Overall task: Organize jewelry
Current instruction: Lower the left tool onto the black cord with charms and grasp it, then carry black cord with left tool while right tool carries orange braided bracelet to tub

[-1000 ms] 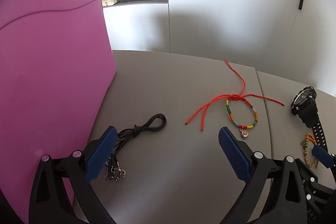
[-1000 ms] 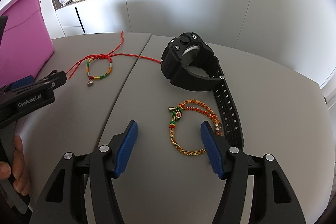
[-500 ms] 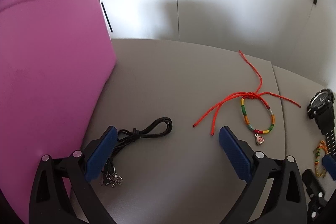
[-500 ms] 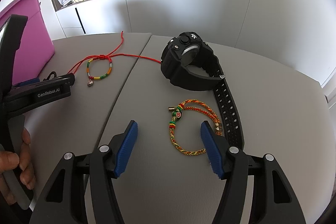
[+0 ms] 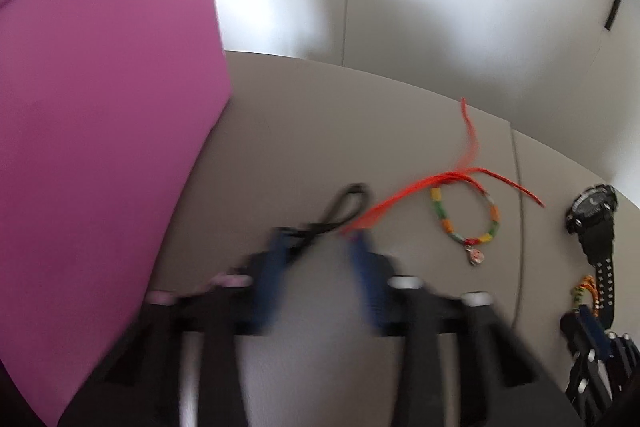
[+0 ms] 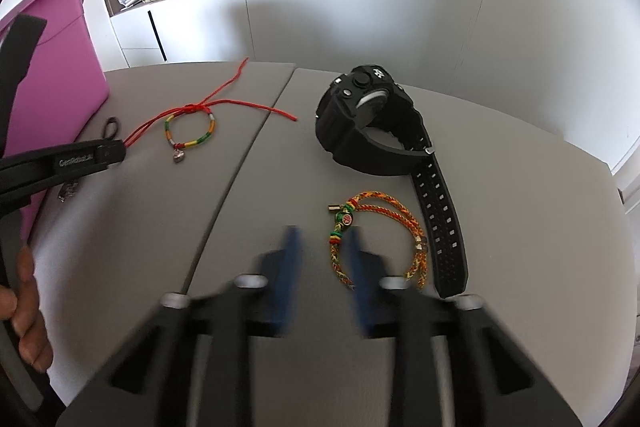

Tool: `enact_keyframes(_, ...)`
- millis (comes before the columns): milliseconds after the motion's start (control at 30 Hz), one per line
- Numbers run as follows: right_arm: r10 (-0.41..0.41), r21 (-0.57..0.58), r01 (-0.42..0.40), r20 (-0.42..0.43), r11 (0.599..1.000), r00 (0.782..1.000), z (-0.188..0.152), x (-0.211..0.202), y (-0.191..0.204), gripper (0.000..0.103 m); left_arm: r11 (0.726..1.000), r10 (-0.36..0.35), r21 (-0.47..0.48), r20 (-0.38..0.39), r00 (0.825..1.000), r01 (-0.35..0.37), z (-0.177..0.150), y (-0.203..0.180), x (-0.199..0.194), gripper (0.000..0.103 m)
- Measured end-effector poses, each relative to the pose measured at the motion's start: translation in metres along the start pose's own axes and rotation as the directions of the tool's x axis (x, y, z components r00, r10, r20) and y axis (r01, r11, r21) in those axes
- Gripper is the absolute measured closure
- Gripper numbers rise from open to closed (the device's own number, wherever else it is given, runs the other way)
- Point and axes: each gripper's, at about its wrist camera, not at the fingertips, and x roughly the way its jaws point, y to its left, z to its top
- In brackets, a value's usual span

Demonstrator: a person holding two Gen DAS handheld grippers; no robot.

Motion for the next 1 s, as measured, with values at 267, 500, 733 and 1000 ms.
enact_keyframes(267, 0.055, 0.07, -0.054, -0.016, 0.996, 0.998, -0.005, -0.008, -0.011, 0.098, 0.998, -0.031, 0.051, -0.007, 0.999, 0.031, -0.014, -0.011, -0.01, 0.098)
enact_keyframes(500, 0.104, 0.112, -0.102, -0.013, 0.988, 0.994, -0.013, -0.031, -0.013, 0.098, 0.99, -0.131, 0.058, -0.031, 0.991, 0.132, -0.031, -0.011, -0.035, 0.098)
enact_keyframes(733, 0.155, 0.159, -0.156, 0.015, 0.975, 0.988, -0.017, -0.059, -0.014, 0.098, 0.975, -0.193, 0.108, -0.029, 0.981, 0.195, -0.04, -0.011, -0.072, 0.098)
enact_keyframes(1000, 0.2, 0.157, -0.214, 0.099, 0.964, 0.975, -0.009, -0.103, -0.007, 0.098, 0.965, -0.235, 0.128, 0.029, 0.971, 0.23, -0.036, 0.0, -0.123, 0.098)
